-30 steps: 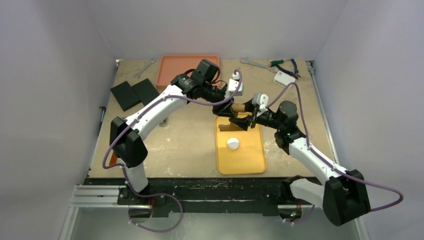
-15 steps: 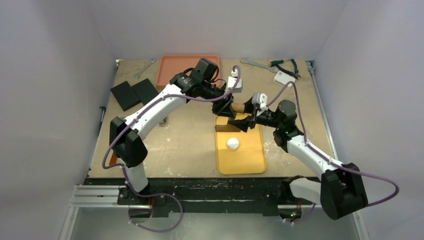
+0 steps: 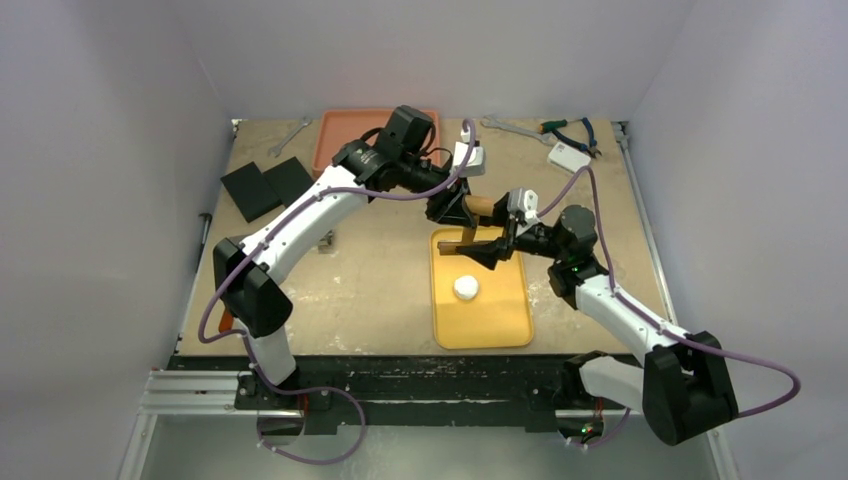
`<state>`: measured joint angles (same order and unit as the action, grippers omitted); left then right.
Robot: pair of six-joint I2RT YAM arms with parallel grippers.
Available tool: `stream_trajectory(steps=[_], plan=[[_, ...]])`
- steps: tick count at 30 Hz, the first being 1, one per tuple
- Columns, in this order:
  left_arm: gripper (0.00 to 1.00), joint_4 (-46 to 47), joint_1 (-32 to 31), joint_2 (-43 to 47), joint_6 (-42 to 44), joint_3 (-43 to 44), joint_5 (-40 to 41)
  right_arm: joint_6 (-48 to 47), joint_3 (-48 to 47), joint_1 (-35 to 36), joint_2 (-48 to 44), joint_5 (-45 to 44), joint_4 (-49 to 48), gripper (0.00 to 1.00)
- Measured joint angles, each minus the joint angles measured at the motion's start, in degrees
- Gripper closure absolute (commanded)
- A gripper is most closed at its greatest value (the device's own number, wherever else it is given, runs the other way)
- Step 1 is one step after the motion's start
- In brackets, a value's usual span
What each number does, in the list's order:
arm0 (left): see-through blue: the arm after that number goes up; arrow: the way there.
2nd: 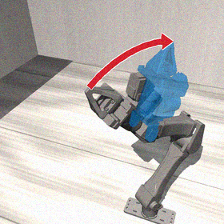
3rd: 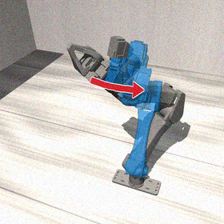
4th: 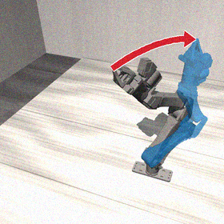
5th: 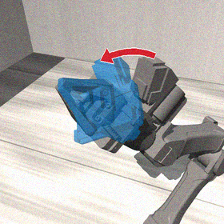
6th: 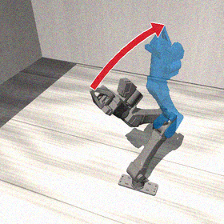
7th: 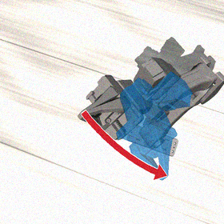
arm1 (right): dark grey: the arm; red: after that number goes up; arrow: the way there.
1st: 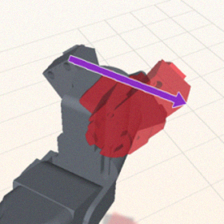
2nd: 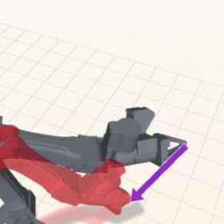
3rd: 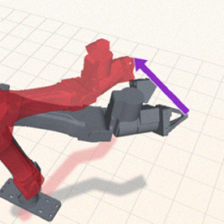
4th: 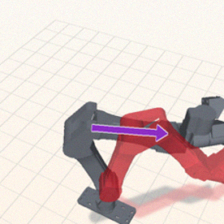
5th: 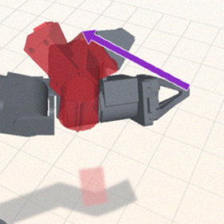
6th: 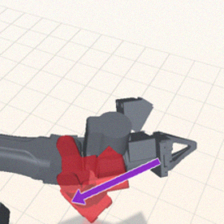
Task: Roll out the dumpling wrappers from the dough
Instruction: Pick up the rolling pin from the center of the board.
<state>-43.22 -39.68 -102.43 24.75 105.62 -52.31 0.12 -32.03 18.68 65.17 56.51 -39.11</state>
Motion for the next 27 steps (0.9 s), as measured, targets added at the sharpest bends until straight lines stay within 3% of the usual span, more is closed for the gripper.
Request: stream_trajectory(steps=[3, 7, 12, 15, 19, 21, 24, 27], plan=[[1.0, 0.2, -0.09, 0.02, -0.57, -0.24, -0.76, 0.22, -0.55, 0.0, 0.04, -0.04, 0.09, 0.52], [1.0, 0.31, -0.39, 0.02, -1.6, -0.5, -1.68, 1.01, -1.4, 0.0, 0.35, 0.09, -0.42, 0.64], [1.0, 0.68, -0.61, 0.04, -1.55, -0.52, -1.84, 3.17, -1.64, -0.35, 0.83, 0.07, -0.63, 0.94], [0.97, 0.96, -0.5, 0.04, -1.68, -0.52, -1.79, 2.75, -2.38, -0.35, 1.03, 0.07, 0.63, 1.0], [0.3, 2.14, -0.55, 0.04, -3.26, -1.01, -0.42, 2.19, -2.67, -0.35, 1.05, -0.87, 2.12, 1.0], [0.09, 3.3, -0.59, 0.13, -4.63, -1.46, 1.01, 1.7, -2.67, -0.35, 1.09, -2.67, 3.21, 1.0], [0.02, 4.2, -0.57, 0.57, -6.8, -2.05, 3.96, 1.25, -2.67, -0.31, 1.09, -6.45, 5.03, 1.0], [0.01, 5.11, -0.07, 1.29, -8.57, -2.25, 6.58, 0.96, -2.62, -0.31, 1.27, -10.38, 6.03, 1.0]])
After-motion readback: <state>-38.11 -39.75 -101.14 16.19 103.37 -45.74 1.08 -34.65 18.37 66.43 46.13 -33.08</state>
